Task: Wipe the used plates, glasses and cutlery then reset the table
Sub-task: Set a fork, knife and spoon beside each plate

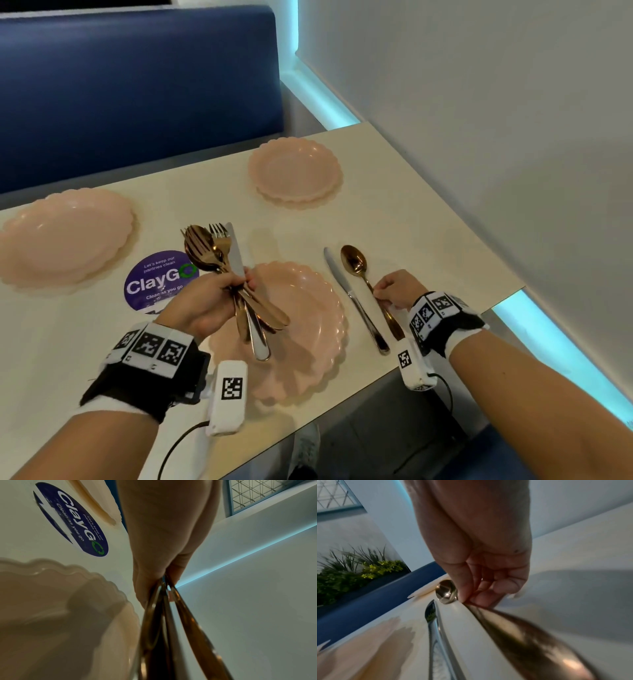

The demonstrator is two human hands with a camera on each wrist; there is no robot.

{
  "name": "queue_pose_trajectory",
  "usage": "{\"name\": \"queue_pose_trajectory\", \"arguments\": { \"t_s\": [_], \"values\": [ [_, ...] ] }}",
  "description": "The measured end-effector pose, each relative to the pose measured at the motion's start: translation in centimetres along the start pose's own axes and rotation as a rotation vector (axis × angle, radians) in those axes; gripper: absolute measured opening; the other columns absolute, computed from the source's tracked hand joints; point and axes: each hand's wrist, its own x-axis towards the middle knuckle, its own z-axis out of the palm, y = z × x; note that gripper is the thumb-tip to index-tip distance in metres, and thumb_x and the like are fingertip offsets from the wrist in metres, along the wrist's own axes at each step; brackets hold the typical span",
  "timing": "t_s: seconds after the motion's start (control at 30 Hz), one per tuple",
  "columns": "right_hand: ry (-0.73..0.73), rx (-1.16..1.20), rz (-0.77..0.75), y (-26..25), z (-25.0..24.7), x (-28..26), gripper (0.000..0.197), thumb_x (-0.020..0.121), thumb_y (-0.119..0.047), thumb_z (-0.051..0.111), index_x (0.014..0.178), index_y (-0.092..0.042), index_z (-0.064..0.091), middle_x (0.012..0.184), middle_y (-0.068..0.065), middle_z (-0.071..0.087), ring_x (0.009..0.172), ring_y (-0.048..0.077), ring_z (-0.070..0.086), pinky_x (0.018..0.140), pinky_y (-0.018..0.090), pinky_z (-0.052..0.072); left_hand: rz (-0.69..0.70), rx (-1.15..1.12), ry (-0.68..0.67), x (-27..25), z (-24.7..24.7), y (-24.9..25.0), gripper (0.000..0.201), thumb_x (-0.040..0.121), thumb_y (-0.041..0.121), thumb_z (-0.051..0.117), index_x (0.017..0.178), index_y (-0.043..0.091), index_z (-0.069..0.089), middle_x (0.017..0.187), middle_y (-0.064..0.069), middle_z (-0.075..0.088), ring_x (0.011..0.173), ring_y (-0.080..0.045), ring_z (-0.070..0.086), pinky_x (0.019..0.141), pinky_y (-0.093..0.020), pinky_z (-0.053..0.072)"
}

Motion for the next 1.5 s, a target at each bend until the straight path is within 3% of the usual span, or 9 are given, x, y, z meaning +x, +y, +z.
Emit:
{"name": "queue_pose_trajectory", "arguments": {
  "t_s": [0.1,0.27,0.4,0.53,0.77,0.97,1.1,1.3,1.5],
  "values": [
    [0.038,-0.04,-0.022,0.1,0.4,0.3,0.006,0.086,-0.008,0.064,0.089,-0.005,0.068,0.068,0.002,0.06,0.061,0.011,0.054,0.06,0.018,0.046,-0.004,0.008,0.002,-0.2,-0.2,-0.2,0.021,0.095,-0.004,0.029,0.089,0.004,0.047,0.076,-0.007,0.048,0.07,-0.015,0.049,0.071,-0.026,0.044],
    [0.091,-0.068,-0.074,0.3,0.9,0.6,0.009,0.083,-0.008,0.067,0.089,-0.002,0.07,0.074,0.004,0.063,0.077,0.019,0.059,0.088,0.034,0.053,-0.017,-0.001,-0.038,-0.3,-0.2,-0.6,0.02,0.094,-0.003,0.029,0.091,0.005,0.047,0.074,-0.007,0.048,0.062,-0.013,0.052,0.061,-0.024,0.051],
    [0.108,-0.136,-0.084,0.3,0.7,0.4,0.01,0.082,-0.011,0.069,0.076,-0.012,0.062,0.073,0.002,0.059,0.078,0.019,0.056,0.084,0.033,0.052,-0.023,0.0,-0.054,-0.6,0.2,-0.8,0.021,0.095,-0.003,0.03,0.089,0.004,0.049,0.07,-0.007,0.05,0.061,-0.014,0.054,0.062,-0.025,0.051],
    [0.264,-0.141,-0.264,-3.0,0.2,-1.3,0.01,0.085,-0.016,0.065,0.09,-0.008,0.063,0.078,0.0,0.056,0.076,0.016,0.052,0.066,0.021,0.039,-0.031,-0.008,-0.066,-0.8,0.5,-0.7,0.024,0.095,-0.002,0.031,0.086,0.004,0.052,0.071,-0.007,0.049,0.053,-0.011,0.057,0.054,-0.021,0.052],
    [0.008,-0.003,-0.724,-13.6,4.7,-7.2,0.011,0.086,-0.018,0.064,0.09,-0.013,0.073,0.08,0.0,0.069,0.072,0.007,0.058,0.068,0.016,0.043,-0.015,0.109,-0.018,-1.7,0.5,-0.6,0.026,0.097,0.001,0.036,0.081,0.004,0.057,0.064,-0.004,0.06,0.061,-0.014,0.057,0.061,-0.027,0.049],
    [0.002,0.013,-0.659,-18.1,10.0,-9.3,0.007,0.082,-0.021,0.069,0.079,-0.017,0.065,0.061,-0.002,0.059,0.054,0.014,0.059,0.068,0.031,0.056,0.036,0.161,-0.001,-3.8,-2.4,0.1,0.02,0.093,-0.005,0.043,0.101,0.001,0.06,0.082,-0.013,0.063,0.074,-0.019,0.063,0.065,-0.028,0.053],
    [0.001,-0.098,-0.63,-20.2,12.9,-11.4,0.013,0.082,-0.016,0.063,0.075,-0.006,0.067,0.068,0.011,0.067,0.065,0.023,0.066,0.072,0.037,0.057,0.082,0.166,0.025,-6.1,-5.4,0.5,0.022,0.092,-0.008,0.042,0.096,0.002,0.061,0.077,-0.01,0.066,0.064,-0.014,0.067,0.053,-0.023,0.054],
    [-0.124,0.115,-0.562,-22.6,16.2,-15.0,0.022,0.092,-0.014,0.053,0.083,0.003,0.063,0.075,0.014,0.059,0.069,0.019,0.054,0.055,0.025,0.041,-0.025,0.055,0.115,-9.0,-11.8,1.9,0.019,0.095,-0.005,0.038,0.098,-0.005,0.057,0.069,-0.009,0.066,0.055,-0.011,0.067,0.05,-0.021,0.056],
    [-0.05,0.31,-0.504,-22.2,19.2,-17.0,0.011,0.097,-0.013,0.042,0.091,-0.012,0.052,0.075,0.005,0.061,0.055,0.011,0.046,0.049,0.02,0.037,-0.066,0.008,0.144,-11.9,-17.6,3.3,0.016,0.096,-0.002,0.038,0.106,-0.005,0.051,0.086,-0.012,0.059,0.077,-0.016,0.061,0.066,-0.029,0.052]
  ]
}}
